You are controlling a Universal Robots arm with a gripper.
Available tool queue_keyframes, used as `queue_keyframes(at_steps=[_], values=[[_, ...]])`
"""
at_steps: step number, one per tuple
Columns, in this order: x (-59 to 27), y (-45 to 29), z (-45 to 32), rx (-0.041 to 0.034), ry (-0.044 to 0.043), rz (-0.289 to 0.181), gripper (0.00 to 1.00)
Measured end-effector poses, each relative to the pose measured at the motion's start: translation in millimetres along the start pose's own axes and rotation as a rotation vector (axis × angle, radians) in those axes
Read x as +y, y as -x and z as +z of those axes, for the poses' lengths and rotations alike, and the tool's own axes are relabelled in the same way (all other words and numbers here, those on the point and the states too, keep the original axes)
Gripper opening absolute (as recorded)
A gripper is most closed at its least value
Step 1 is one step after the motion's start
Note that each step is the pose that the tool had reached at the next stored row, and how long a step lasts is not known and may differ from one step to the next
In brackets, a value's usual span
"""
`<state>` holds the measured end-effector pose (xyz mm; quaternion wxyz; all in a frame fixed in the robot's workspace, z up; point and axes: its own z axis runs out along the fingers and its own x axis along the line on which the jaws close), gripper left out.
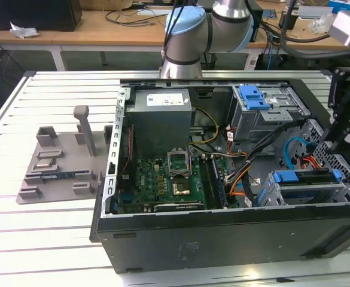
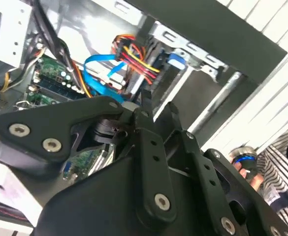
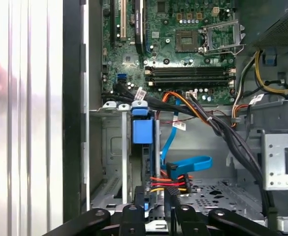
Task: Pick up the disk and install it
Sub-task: 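Insert the second disk wire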
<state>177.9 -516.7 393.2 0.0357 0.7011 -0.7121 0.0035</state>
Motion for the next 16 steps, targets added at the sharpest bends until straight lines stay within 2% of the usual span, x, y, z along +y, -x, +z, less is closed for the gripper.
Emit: queue_keyframes(at_steps=[2,6,8,12,14,16], values=[[4.6,4.1,2.3,-0.0001,0.0,0.0,0.3],[11.1,6.7,10.6,0.0005,-0.0016,-0.018,0.3],[11.6,10.3,19.2,0.0013,-0.0026,-0.037,0.3],[11.7,10.6,20.2,0.0017,-0.0029,-0.041,0.29],[11.7,10.6,20.3,0.0017,-0.0029,-0.041,0.16],[11.7,10.6,20.2,0.0017,-0.0029,-0.041,0.16]])
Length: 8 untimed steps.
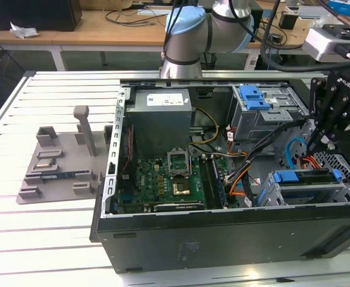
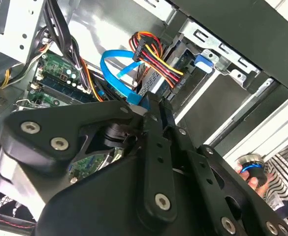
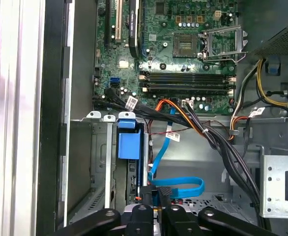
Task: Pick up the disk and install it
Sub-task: 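Insert the second disk wire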
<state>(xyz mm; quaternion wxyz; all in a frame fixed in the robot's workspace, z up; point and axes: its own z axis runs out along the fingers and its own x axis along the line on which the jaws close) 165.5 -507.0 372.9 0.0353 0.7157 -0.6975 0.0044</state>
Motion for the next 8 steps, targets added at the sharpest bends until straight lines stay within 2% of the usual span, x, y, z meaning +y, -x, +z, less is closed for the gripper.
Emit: queue_keyframes(at_steps=[3,5,8], values=[[0.5,-5.5,1.3,-0.0004,0.0,0.0,0.16],[0.4,-13.8,8.3,-0.0005,-0.0001,-0.001,0.16],[0.2,-15.5,15.0,-0.0002,-0.0007,-0.013,0.16]])
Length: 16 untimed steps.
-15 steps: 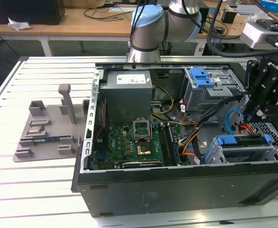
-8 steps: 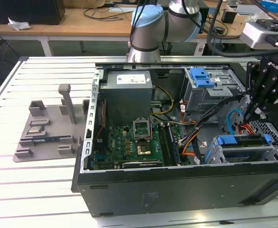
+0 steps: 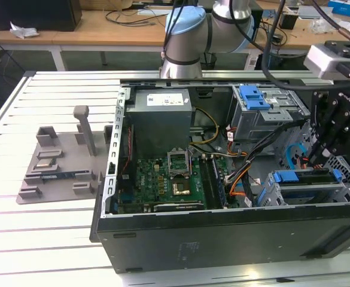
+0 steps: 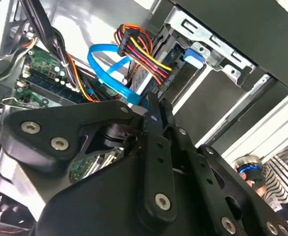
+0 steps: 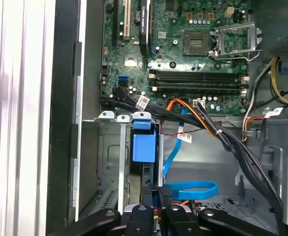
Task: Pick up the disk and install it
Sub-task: 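Insert the second disk wire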
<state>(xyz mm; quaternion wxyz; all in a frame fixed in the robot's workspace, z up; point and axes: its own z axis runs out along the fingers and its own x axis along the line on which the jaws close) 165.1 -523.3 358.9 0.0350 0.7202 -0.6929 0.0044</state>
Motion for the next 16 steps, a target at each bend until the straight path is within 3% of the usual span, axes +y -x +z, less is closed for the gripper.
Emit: queue_keyframes(at_steps=[3,16], values=[[-1.0,0.0,3.5,0.0014,-0.0015,-0.029,0.16],[-4.4,-3.8,18.5,-0.0002,-0.0016,-0.03,0.16]])
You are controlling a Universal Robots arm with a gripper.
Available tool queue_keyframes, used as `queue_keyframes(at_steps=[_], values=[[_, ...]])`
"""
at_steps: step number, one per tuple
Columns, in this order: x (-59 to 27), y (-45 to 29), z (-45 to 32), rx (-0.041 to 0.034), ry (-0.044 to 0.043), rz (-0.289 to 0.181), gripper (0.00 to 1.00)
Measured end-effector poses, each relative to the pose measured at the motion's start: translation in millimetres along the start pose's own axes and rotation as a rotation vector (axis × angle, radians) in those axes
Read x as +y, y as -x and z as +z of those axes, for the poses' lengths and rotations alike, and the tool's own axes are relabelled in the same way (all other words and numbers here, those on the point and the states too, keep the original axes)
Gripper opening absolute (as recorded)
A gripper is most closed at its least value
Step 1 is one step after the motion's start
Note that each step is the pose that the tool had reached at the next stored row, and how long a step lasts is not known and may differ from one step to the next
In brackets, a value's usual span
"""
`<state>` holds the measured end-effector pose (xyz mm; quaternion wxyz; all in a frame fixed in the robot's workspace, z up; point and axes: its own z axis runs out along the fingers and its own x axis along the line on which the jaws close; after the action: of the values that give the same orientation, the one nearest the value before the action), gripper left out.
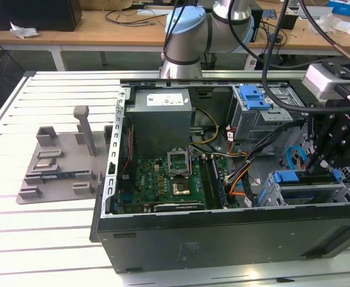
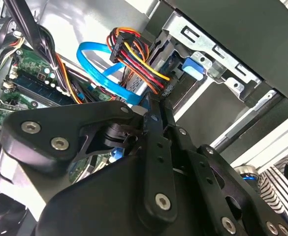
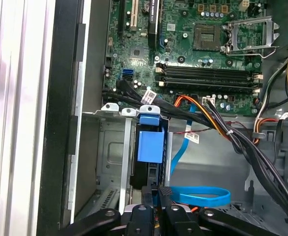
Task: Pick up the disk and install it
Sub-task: 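Insert the second disk wire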
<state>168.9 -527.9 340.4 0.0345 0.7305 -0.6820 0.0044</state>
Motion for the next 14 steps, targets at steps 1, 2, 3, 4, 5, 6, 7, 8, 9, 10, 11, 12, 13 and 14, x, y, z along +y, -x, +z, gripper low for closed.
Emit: queue_keyframes(at_steps=[1,2,3,4,5,6,7,8,9,10,11,12,13,14], values=[[0.0,0.0,0.1,0.0003,-0.0001,0.0,0.16],[0.0,0.0,0.3,0.0002,0.0,0.0,0.16],[0.0,0.0,0.4,0.0001,0.0,0.0,0.16],[-0.1,0.0,0.5,0.0001,-0.0003,0.0,0.16],[-0.1,0.0,0.6,0.0,-0.0002,0.0,0.17],[-0.1,0.1,0.8,-0.0003,-0.0001,0.0,0.17],[0.0,0.0,0.4,0.0005,0.0,0.0,0.24],[0.2,-0.2,-4.0,0.0006,0.0,0.0,0.24],[0.3,-0.4,-7.8,0.0006,0.0,0.0,0.24],[0.5,-0.5,-11.8,0.0007,0.0,0.0,0.24],[0.7,-0.5,-16.9,0.0005,0.0,0.0,0.24],[0.9,-0.5,-21.9,0.0007,0.0,0.0,0.22],[1.1,-0.7,-26.3,0.0007,0.0,0.0,0.16],[1.3,-0.9,-30.1,0.0006,0.0,0.0,0.11]])
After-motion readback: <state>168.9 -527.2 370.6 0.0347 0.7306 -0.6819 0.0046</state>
